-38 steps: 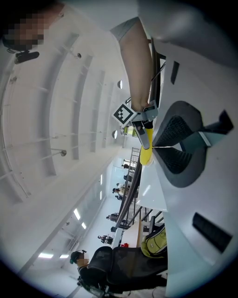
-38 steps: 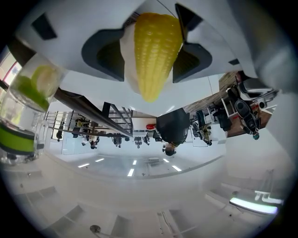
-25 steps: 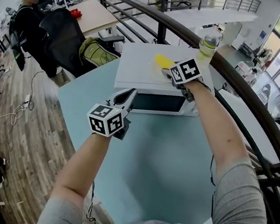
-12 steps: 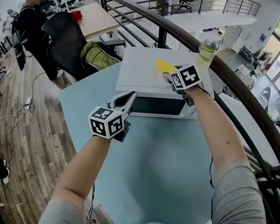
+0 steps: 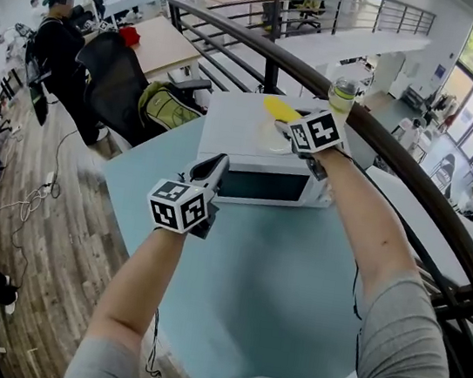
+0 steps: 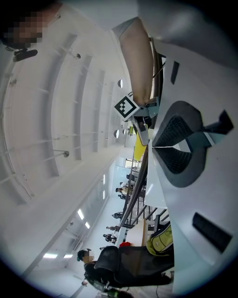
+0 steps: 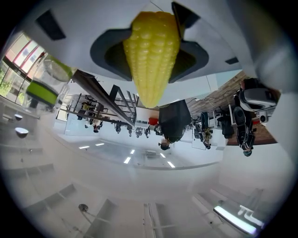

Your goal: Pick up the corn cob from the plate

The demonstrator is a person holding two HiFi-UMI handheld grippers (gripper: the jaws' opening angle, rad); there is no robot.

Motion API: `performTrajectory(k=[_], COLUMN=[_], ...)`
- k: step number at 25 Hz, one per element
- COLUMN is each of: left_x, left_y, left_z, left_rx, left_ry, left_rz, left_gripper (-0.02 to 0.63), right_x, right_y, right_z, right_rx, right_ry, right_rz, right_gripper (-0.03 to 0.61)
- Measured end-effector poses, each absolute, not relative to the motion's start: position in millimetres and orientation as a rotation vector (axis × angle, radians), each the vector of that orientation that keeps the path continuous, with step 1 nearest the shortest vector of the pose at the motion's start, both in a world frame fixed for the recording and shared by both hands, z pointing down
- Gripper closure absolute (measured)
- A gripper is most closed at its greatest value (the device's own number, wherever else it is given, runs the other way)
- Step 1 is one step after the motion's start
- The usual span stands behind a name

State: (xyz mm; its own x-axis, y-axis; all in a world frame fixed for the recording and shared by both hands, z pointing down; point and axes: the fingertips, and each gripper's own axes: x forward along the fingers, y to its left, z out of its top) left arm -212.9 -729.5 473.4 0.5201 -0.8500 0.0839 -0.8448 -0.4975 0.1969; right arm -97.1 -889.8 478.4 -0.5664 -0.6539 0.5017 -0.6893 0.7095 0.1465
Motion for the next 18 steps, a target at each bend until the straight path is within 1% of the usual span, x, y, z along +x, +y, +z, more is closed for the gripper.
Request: performTrajectory(k=[8,18], left_x=[-210.7,-201.1], left_y=[-717.9,-681.2], left_z=[414.0,326.5], left_rx=[2.614,2.684], left_ry=[-1.477,-1.519], left_rz=[-0.041,-0.095], left_gripper=[0.591,0.592], right_x=[-88.8,-69.3], right_y=[-873.0,-823.0], right_z=[408.4,309.9], right_rx=[1.078,1.135], right_ry=[-2.424,-2.474], right_rz=[0.027,-0.071], right_gripper=[0.325,0.325])
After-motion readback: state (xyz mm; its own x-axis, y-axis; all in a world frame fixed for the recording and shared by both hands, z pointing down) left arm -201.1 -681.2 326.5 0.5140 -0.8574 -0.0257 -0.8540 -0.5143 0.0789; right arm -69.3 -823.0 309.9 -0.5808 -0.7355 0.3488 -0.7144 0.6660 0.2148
